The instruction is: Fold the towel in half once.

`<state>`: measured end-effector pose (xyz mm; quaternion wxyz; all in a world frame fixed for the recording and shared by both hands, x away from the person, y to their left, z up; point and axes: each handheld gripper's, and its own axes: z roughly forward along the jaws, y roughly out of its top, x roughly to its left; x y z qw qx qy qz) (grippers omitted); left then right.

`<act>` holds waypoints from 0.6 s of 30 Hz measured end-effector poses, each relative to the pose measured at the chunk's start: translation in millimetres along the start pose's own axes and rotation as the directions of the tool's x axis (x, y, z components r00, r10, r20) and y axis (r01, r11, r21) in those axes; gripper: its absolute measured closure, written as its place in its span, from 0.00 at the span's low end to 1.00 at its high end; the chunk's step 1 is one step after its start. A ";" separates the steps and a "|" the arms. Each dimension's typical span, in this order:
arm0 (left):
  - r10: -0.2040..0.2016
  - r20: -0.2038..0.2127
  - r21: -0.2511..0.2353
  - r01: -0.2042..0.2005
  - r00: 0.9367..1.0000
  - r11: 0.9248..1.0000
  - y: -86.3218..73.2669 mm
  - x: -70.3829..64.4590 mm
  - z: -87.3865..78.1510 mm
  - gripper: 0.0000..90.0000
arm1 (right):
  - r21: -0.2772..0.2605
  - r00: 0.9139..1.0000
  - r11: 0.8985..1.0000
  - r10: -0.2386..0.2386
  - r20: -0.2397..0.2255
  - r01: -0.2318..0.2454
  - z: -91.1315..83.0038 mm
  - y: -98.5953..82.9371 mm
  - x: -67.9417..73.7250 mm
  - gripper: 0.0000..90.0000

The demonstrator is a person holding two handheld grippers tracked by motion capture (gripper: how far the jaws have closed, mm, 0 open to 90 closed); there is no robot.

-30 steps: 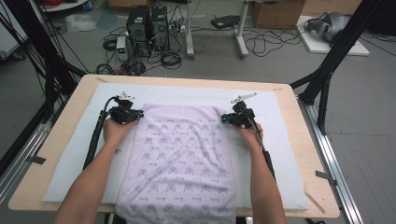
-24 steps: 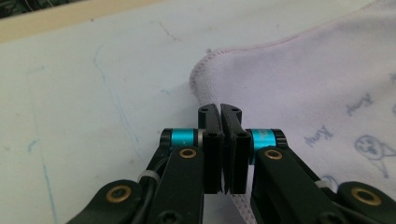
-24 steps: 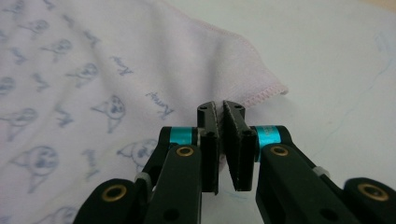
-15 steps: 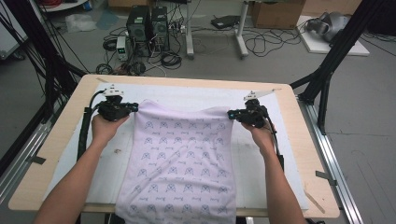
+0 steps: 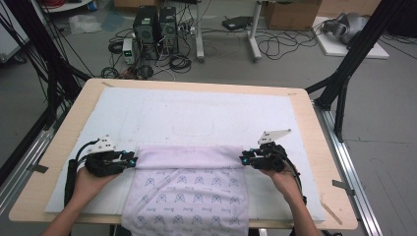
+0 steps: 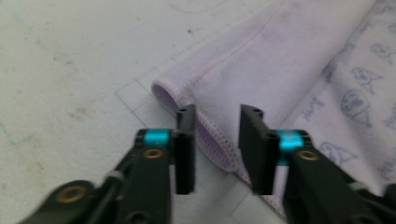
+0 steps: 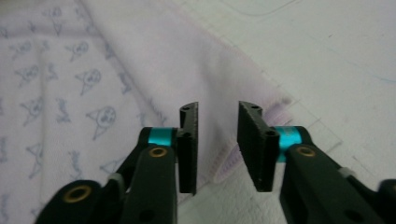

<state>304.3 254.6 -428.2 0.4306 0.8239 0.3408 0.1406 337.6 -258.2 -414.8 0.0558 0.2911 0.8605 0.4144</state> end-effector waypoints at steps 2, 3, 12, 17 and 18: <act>0.013 -0.017 0.013 -0.012 1.000 1.000 5.7 1.2 2.1 0.61 | -0.029 1.000 0.999 0.018 0.013 -0.017 -2.7 4.9 -3.0 0.63; 0.017 -0.030 0.013 -0.017 0.999 1.000 10.1 2.4 3.6 0.56 | -0.038 0.999 0.999 0.025 0.030 -0.024 -3.4 8.1 -3.9 0.59; 0.010 0.003 0.066 -0.010 1.000 0.998 26.4 11.3 29.5 0.72 | 0.044 0.997 0.997 0.055 0.047 -0.057 26.2 23.5 -22.2 0.54; 0.060 0.014 0.049 -0.060 0.998 0.997 27.3 2.1 25.3 0.92 | 0.073 1.000 0.997 0.001 0.017 -0.002 28.9 22.4 -16.2 0.84; 0.058 0.013 0.043 -0.059 0.998 0.997 27.5 1.5 23.6 0.93 | 0.066 1.000 0.998 -0.008 0.026 0.007 26.3 23.4 -13.7 0.84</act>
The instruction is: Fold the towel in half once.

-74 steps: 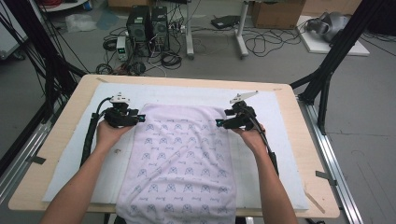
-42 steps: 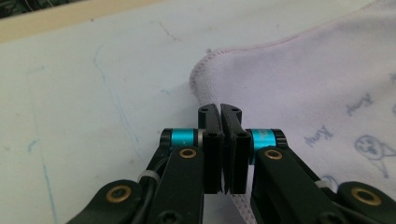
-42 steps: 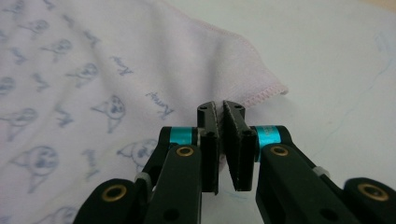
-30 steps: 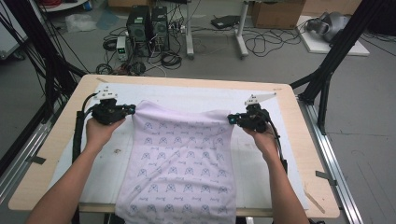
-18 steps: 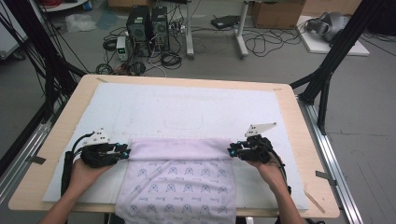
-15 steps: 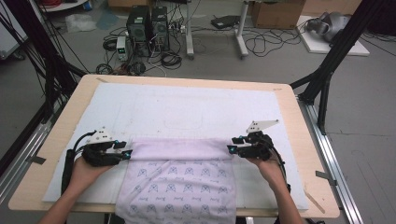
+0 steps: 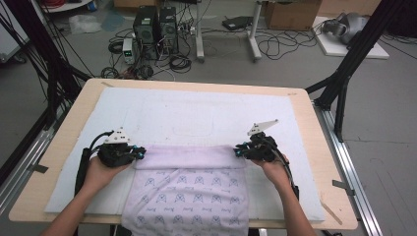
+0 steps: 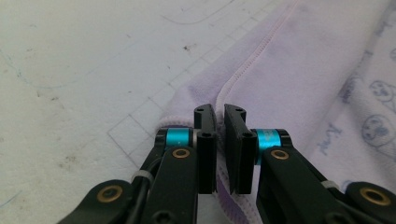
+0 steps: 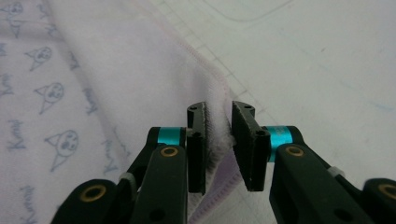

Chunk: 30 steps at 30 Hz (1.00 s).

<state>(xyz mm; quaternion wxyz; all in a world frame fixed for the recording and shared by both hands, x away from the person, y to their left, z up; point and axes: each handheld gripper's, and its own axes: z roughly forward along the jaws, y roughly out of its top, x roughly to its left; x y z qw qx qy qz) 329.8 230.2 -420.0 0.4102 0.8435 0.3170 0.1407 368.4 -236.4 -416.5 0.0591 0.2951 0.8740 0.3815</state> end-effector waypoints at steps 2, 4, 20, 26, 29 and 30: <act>-0.005 0.004 -0.022 0.005 1.000 1.000 0.1 -0.6 -4.4 0.93 | -0.029 1.000 0.999 -0.019 0.010 0.020 -7.8 1.5 4.5 0.85; -0.007 0.001 -0.047 0.007 1.000 0.999 -0.1 -1.5 -10.8 0.93 | -0.053 1.000 0.998 -0.027 0.012 0.028 -14.8 2.0 7.8 0.86; 0.026 0.006 -0.030 -0.026 1.000 0.999 -24.3 -24.6 -22.6 0.89 | -0.074 0.995 0.993 -0.094 -0.035 0.092 -26.0 -29.1 42.0 0.85; 0.034 0.004 -0.080 -0.034 0.999 0.996 -21.8 -29.3 -42.3 0.93 | -0.117 0.992 0.987 -0.114 -0.053 0.108 -41.3 -30.3 50.0 0.90; 0.049 0.013 -0.097 -0.047 0.999 0.994 -27.2 -40.1 -54.0 0.93 | -0.123 0.989 0.984 -0.137 -0.053 0.129 -50.6 -36.2 60.7 0.91; 0.057 0.019 -0.102 -0.054 0.998 0.993 -30.2 -45.0 -56.7 0.93 | -0.129 0.989 0.983 -0.137 -0.063 0.128 -53.1 -39.6 64.6 0.91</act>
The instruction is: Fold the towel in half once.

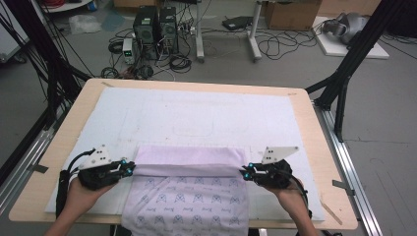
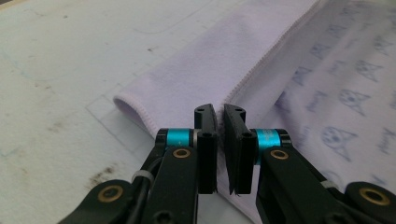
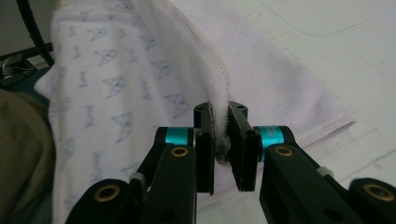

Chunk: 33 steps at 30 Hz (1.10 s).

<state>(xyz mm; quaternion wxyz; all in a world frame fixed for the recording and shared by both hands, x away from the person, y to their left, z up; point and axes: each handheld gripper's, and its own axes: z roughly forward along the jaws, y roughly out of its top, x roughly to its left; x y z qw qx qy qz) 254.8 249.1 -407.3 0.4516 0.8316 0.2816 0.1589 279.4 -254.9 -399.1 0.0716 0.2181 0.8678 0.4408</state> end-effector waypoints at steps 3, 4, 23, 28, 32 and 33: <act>0.017 0.024 0.014 -0.017 1.000 1.000 -9.8 -16.8 -9.3 0.93 | 0.005 0.999 1.000 -0.008 -0.034 0.008 -6.0 -9.7 16.5 0.91; 0.018 0.033 0.015 -0.018 0.999 1.000 -13.5 -22.4 -12.9 0.93 | 0.010 0.999 1.000 -0.014 -0.041 0.015 -8.4 -13.3 23.5 0.91; -0.085 -0.101 0.077 0.093 0.991 0.993 12.9 34.3 50.7 0.51 | 0.085 0.992 0.993 0.073 0.102 -0.082 34.0 3.6 -46.0 0.48; -0.139 -0.094 0.171 0.154 0.986 0.973 4.9 47.6 72.7 0.47 | 0.134 0.984 0.978 0.149 0.098 -0.162 45.4 -7.0 -62.7 0.41; -0.115 -0.028 0.159 0.118 0.993 0.980 4.3 43.6 70.9 0.76 | 0.141 0.988 0.981 0.118 0.097 -0.131 49.5 -9.6 -59.5 0.58; -0.109 -0.015 0.157 0.110 0.994 0.981 5.0 42.4 71.2 0.82 | 0.140 0.990 0.982 0.117 0.076 -0.126 49.7 -9.5 -58.0 0.66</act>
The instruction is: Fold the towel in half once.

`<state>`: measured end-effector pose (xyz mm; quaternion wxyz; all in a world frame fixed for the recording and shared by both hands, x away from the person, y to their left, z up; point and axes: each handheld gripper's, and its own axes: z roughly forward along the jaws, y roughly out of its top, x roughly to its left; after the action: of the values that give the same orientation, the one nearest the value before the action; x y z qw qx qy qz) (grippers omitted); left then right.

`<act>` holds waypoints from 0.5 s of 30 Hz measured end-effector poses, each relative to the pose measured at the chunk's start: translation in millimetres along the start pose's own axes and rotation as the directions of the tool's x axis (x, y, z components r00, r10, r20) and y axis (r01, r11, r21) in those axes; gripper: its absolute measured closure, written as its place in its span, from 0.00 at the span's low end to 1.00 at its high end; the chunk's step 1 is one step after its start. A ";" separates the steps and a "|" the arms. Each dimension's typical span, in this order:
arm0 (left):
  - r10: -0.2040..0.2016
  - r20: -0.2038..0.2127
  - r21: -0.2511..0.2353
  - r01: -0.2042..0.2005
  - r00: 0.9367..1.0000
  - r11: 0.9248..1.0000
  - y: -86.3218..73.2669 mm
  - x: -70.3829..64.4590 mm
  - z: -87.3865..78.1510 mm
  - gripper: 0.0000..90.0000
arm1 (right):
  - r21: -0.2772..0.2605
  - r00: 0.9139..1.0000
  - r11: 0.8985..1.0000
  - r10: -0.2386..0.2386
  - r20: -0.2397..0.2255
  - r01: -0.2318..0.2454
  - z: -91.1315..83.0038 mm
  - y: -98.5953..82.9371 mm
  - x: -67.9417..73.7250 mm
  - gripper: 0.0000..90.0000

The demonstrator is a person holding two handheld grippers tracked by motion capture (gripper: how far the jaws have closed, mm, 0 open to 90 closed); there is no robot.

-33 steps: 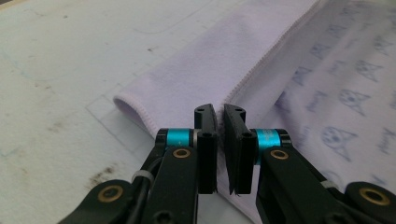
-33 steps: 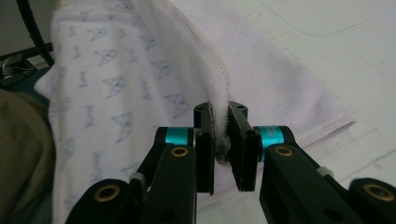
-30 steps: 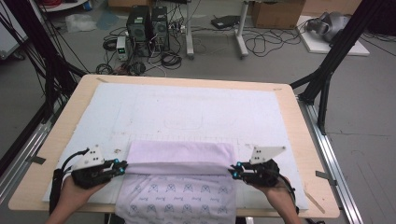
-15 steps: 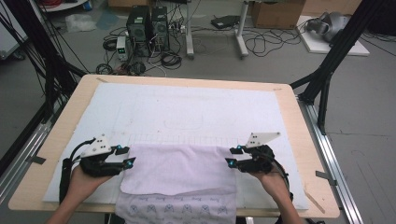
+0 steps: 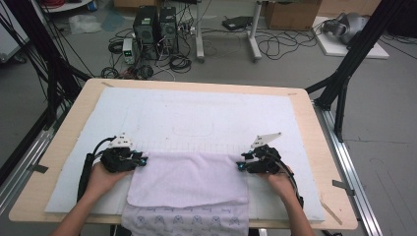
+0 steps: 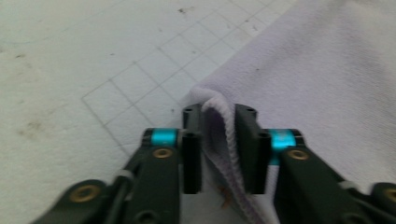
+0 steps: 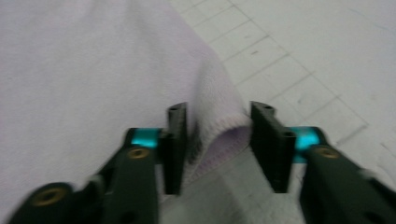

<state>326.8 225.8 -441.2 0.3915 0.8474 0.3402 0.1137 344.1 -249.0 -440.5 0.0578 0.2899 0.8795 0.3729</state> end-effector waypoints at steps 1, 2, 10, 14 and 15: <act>0.005 -0.005 0.000 -0.005 1.000 1.000 1.0 -0.7 0.4 0.89 | 0.002 1.000 1.000 -0.004 -0.015 0.004 0.3 0.6 0.2 0.77; 0.012 -0.017 0.001 -0.012 1.000 1.000 2.2 -0.4 0.2 0.91 | 0.006 0.999 1.000 -0.004 -0.053 0.004 0.9 1.2 0.0 0.88; -0.025 -0.146 -0.072 0.015 0.989 0.997 28.3 20.9 4.7 0.94 | 0.008 0.999 1.000 0.000 0.048 0.000 3.2 24.3 -22.3 0.93; -0.052 -0.194 -0.080 0.037 0.980 0.996 55.8 44.1 15.6 0.94 | -0.012 0.996 0.999 0.041 0.083 -0.040 13.3 40.4 -48.1 0.93; -0.054 -0.203 -0.079 0.039 0.978 0.996 63.5 49.7 17.7 0.94 | -0.017 0.995 0.998 0.057 0.088 -0.056 14.5 45.5 -53.6 0.93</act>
<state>402.7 219.2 -409.6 0.3884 0.8077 0.3940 0.2038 414.1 -244.5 -425.7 0.0882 0.3304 0.8647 0.3678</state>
